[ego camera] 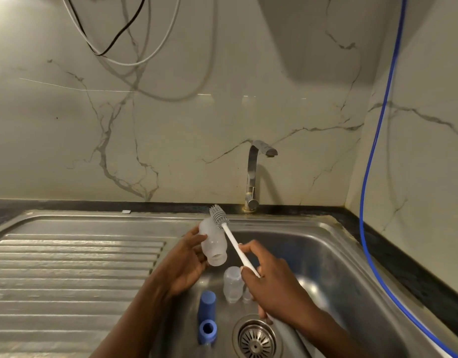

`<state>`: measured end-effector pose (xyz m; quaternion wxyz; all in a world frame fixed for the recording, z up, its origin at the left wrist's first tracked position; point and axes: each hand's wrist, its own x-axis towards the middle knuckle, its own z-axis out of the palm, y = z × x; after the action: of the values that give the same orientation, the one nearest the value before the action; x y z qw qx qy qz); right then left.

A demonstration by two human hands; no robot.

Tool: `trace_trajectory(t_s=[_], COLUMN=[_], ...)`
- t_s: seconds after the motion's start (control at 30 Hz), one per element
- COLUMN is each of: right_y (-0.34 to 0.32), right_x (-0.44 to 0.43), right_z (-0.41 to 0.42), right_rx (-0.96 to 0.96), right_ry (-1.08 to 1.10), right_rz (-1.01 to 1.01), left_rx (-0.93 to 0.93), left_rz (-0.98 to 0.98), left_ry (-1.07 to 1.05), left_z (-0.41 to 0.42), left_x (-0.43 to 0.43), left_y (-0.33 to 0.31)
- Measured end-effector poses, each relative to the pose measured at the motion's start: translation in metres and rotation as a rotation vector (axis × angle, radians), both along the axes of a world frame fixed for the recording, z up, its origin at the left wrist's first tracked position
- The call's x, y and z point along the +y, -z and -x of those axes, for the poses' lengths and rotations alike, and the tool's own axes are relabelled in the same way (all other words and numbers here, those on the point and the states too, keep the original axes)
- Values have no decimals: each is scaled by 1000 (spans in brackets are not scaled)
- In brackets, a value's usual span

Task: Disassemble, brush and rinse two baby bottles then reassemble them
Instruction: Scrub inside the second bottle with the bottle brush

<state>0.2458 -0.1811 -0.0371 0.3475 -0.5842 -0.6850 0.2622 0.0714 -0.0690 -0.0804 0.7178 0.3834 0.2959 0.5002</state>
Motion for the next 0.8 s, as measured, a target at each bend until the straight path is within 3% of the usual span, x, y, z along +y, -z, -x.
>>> trace_trajectory(t_s=[0.13, 0.27, 0.47, 0.63, 0.8], right_y=[7, 14, 17, 14, 9], right_x=[-3, -8, -11, 4, 14], right_z=[5, 12, 21, 19, 10], right_rx=[-47, -147, -225, -213, -54], right_ry=[-20, -77, -95, -9, 27], right_rz=[6, -56, -116, -56, -10], left_rx=[21, -144, -163, -156, -54], left_rz=[19, 51, -10, -117, -106], left_ry=[-188, -350, -336, -172, -180], left_z=[0, 20, 24, 9, -5], left_x=[-1, 7, 3, 5, -1], left_y=[-1, 0, -4, 1, -2])
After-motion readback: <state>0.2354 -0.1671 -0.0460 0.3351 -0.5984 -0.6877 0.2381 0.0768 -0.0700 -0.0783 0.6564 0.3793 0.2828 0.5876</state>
